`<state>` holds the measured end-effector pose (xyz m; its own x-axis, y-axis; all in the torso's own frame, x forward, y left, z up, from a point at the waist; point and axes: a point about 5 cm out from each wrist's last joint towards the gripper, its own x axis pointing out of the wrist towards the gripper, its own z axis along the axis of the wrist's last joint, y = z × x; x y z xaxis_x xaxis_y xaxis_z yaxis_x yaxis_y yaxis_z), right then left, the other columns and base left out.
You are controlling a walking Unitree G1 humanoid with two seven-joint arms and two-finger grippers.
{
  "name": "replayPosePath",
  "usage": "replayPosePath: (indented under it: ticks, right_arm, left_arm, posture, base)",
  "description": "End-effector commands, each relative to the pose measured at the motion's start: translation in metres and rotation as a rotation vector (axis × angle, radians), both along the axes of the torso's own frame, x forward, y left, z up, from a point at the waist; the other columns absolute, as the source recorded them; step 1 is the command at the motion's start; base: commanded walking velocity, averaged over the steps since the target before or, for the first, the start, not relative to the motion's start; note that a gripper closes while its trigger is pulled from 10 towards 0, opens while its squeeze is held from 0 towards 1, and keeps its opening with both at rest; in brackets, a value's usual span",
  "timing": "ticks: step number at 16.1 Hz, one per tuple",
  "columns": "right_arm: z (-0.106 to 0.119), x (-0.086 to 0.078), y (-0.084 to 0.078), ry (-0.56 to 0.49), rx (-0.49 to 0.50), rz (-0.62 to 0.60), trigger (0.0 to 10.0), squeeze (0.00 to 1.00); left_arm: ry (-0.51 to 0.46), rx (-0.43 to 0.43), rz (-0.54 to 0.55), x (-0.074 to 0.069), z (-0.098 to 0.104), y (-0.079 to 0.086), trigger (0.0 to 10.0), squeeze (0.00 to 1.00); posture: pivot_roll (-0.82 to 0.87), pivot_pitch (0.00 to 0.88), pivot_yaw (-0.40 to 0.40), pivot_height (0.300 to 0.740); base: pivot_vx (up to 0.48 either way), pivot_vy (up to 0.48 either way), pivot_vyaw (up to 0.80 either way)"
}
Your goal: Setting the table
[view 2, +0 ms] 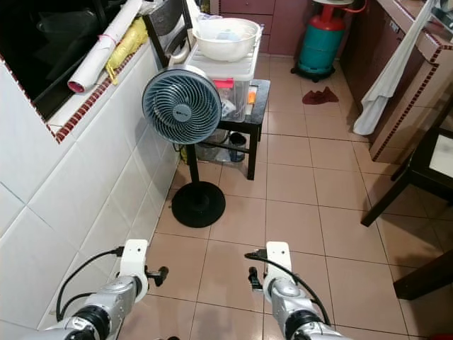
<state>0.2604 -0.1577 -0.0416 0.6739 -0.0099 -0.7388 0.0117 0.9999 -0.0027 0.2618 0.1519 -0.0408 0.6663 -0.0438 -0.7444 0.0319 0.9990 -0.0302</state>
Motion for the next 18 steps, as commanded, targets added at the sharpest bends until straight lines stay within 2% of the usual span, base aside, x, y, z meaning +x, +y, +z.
replayPosePath:
  ticks: [1,4,7,8,9,11,13,14,16,18]
  right_arm:
    - [0.005,0.006,-0.002,-0.028,-0.004,-0.015,10.0,0.00]
    - [0.027,0.031,-0.002,-0.146,0.065,-0.038,10.0,0.00]
    - [0.061,0.063,0.005,-0.285,0.132,0.012,10.0,0.00]
    - [0.075,0.075,0.007,-0.324,0.197,0.029,10.0,0.00]
    - [0.083,0.080,0.008,-0.346,0.197,0.074,10.0,0.00]
    - [0.093,0.086,0.006,-0.369,0.143,0.230,10.0,0.00]
    - [0.093,0.083,0.002,-0.381,0.126,0.314,10.0,0.00]
    - [0.085,0.072,-0.009,-0.414,0.101,0.303,10.0,0.00]
    - [0.081,0.059,-0.013,-0.468,0.154,0.302,10.0,0.00]
    - [0.080,0.044,-0.020,-0.549,0.095,0.262,10.0,0.00]
  left_arm:
    - [-0.046,0.014,-0.001,0.008,0.007,0.004,10.0,0.00]
    - [-0.149,0.012,-0.047,0.030,0.027,0.007,10.0,0.00]
    - [-0.322,0.060,-0.114,0.053,0.054,0.013,10.0,0.00]
    - [-0.346,0.039,-0.173,0.059,0.062,0.013,10.0,0.00]
    - [-0.357,0.019,-0.212,0.061,0.065,0.014,10.0,0.00]
    - [-0.429,0.039,-0.294,0.062,0.075,0.026,10.0,0.00]
    - [-0.478,0.044,-0.287,0.058,0.077,0.038,10.0,0.00]
    - [-0.555,0.028,-0.241,0.043,0.078,0.046,10.0,0.00]
    - [-0.576,0.009,-0.212,0.022,0.074,0.045,10.0,0.00]
    - [-0.600,-0.024,-0.132,0.001,0.073,0.042,10.0,0.00]
  posture:
    - [-0.11,0.118,0.035,0.740]
    - [-0.11,0.127,0.042,0.740]
    - [-0.11,0.128,0.046,0.740]
    - [-0.10,0.131,0.043,0.740]
    - [-0.10,0.133,0.041,0.740]
    - [-0.08,0.136,0.051,0.740]
    - [-0.07,0.138,0.059,0.740]
    - [-0.07,0.143,0.057,0.740]
    - [-0.07,0.148,0.055,0.740]
    - [-0.08,0.153,0.052,0.740]
  base:
    - [0.000,0.000,0.00]
    - [0.000,0.000,0.00]
    - [0.000,0.000,0.00]
    - [0.000,0.000,0.00]
    - [0.000,0.000,0.00]
    - [0.000,0.000,0.00]
    - [0.000,0.000,0.00]
    - [0.000,0.000,0.00]
    - [0.000,0.000,0.00]
    - [0.000,0.000,0.00]
